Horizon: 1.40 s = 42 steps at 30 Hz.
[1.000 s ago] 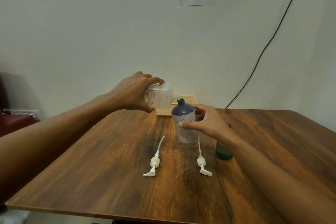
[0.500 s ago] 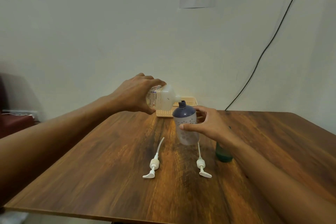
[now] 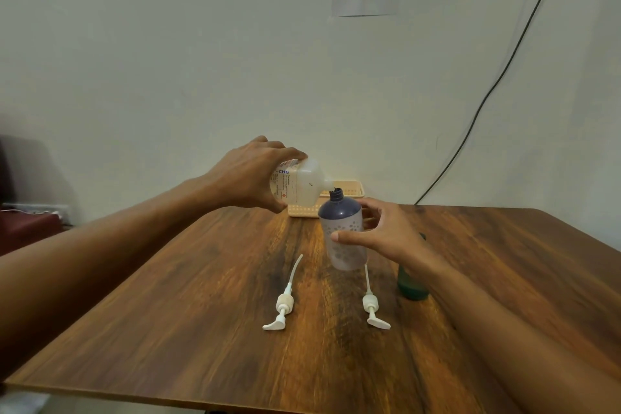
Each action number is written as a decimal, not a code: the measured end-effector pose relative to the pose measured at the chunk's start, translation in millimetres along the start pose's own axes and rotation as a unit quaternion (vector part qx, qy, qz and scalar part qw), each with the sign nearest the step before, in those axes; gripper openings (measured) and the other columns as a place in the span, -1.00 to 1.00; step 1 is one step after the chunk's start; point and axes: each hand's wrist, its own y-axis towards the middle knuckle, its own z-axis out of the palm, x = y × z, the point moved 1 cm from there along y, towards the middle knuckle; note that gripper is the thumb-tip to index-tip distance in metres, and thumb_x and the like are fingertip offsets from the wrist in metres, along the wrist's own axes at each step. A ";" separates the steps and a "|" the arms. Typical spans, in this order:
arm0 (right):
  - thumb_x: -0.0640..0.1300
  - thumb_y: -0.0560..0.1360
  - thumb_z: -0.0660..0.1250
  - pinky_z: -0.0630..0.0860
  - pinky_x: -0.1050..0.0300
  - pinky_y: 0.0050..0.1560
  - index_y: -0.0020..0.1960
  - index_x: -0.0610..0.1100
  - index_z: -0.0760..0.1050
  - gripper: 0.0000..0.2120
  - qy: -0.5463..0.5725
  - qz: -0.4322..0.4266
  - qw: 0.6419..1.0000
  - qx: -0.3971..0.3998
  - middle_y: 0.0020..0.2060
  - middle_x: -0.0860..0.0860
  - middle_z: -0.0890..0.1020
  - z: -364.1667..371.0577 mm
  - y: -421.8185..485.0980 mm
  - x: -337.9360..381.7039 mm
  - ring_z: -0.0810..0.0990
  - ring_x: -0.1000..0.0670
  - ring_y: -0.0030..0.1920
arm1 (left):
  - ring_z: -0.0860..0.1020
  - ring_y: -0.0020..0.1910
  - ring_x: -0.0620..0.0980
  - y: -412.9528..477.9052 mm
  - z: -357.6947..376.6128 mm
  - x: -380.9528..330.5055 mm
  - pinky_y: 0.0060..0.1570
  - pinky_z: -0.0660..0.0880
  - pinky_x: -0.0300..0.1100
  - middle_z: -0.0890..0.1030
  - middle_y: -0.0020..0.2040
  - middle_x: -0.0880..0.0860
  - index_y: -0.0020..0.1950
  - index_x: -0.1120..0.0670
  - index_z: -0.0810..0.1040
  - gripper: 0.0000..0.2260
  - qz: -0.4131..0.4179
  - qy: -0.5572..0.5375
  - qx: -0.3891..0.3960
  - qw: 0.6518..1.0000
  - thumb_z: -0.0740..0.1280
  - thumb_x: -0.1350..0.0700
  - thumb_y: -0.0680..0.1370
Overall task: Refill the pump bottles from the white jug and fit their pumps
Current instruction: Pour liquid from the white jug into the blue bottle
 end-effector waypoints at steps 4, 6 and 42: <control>0.13 0.33 0.69 0.69 -0.03 0.22 0.40 0.01 0.59 -0.31 0.001 0.000 1.000 0.002 0.21 0.09 0.72 -1.2 0.0 -0.6 0.68 0.07 0.18 | 0.42 0.24 -0.02 1.4 -1.5 -1.1 -0.05 0.40 -0.20 0.56 0.29 -0.07 0.55 -0.13 0.33 -0.14 0.001 0.003 0.002 1.000 0.56 -0.26 0.31; 0.14 0.33 0.69 0.69 -0.02 0.22 0.40 0.01 0.59 -0.31 -0.002 -0.003 1.000 0.002 0.22 0.09 0.71 -1.0 0.3 -0.5 0.68 0.07 0.19 | 0.43 0.26 -0.01 1.4 -2.0 -1.0 -0.02 0.41 -0.19 0.56 0.30 -0.07 0.56 -0.13 0.33 -0.13 0.001 0.003 0.005 1.000 0.57 -0.26 0.31; 0.16 0.32 0.69 0.69 -0.04 0.23 0.42 0.03 0.58 -0.27 0.007 -0.006 1.000 0.001 0.24 0.10 0.71 0.9 -0.2 -4.5 0.68 0.06 0.20 | 0.42 0.27 -0.01 2.3 -3.2 -2.4 0.02 0.48 -0.15 0.56 0.31 -0.07 0.55 -0.15 0.32 -0.14 0.002 0.008 0.012 1.000 0.56 -0.27 0.31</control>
